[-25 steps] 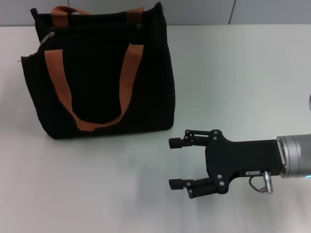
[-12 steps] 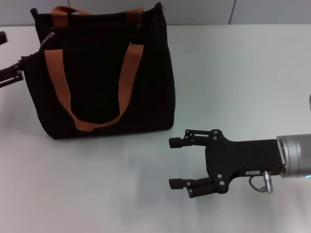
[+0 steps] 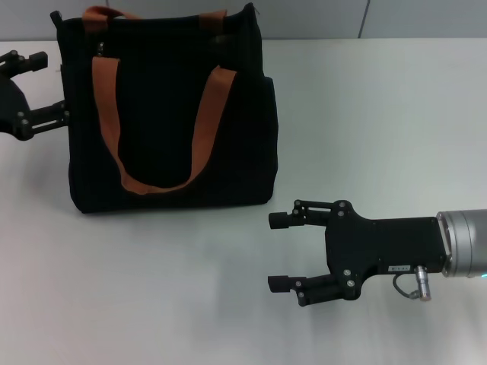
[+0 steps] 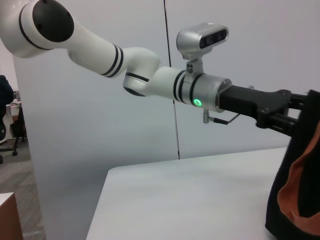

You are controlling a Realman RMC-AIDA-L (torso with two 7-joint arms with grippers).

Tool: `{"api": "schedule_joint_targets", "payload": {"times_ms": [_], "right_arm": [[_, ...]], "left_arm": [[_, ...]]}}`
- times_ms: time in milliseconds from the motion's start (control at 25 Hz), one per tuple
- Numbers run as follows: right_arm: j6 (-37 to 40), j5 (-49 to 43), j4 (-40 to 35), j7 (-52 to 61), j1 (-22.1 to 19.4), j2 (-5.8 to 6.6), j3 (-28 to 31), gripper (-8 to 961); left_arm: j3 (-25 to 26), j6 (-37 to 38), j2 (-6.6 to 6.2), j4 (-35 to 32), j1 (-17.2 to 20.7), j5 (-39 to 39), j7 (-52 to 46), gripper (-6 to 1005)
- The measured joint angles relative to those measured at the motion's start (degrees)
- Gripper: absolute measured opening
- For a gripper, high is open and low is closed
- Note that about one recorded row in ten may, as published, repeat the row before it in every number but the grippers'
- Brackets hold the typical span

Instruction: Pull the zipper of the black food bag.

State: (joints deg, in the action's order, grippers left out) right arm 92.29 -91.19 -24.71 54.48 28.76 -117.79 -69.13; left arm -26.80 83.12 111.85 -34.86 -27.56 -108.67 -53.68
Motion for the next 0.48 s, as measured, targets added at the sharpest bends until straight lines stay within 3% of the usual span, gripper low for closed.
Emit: {"api": "schedule_joint_targets", "payload": {"times_ms": [120, 240, 320, 480], "right_arm": [[0.0, 0.0, -0.19, 0.18, 0.16, 0.01, 0.0, 815], [0.0, 0.0, -0.23, 0.61, 0.32, 0.02, -0.01, 814], [0.0, 0.0, -0.24, 0.69, 0.34, 0.05, -0.03, 814], [0.0, 0.16, -0.25, 0.74, 0.3, 0.08, -0.04, 813]], "left_arm": [[-0.07, -3.47, 1.41, -0.94, -0.41, -0.08, 2.0, 828], [0.23, -6.33, 2.01, -3.2, -0.2, 0.12, 3.02, 828], [0.26, -6.28, 1.54, -4.06, 0.07, 0.15, 2.63, 828], [0.26, -2.58, -0.83, -4.48, 0.81, 0.24, 0.97, 828]]}}
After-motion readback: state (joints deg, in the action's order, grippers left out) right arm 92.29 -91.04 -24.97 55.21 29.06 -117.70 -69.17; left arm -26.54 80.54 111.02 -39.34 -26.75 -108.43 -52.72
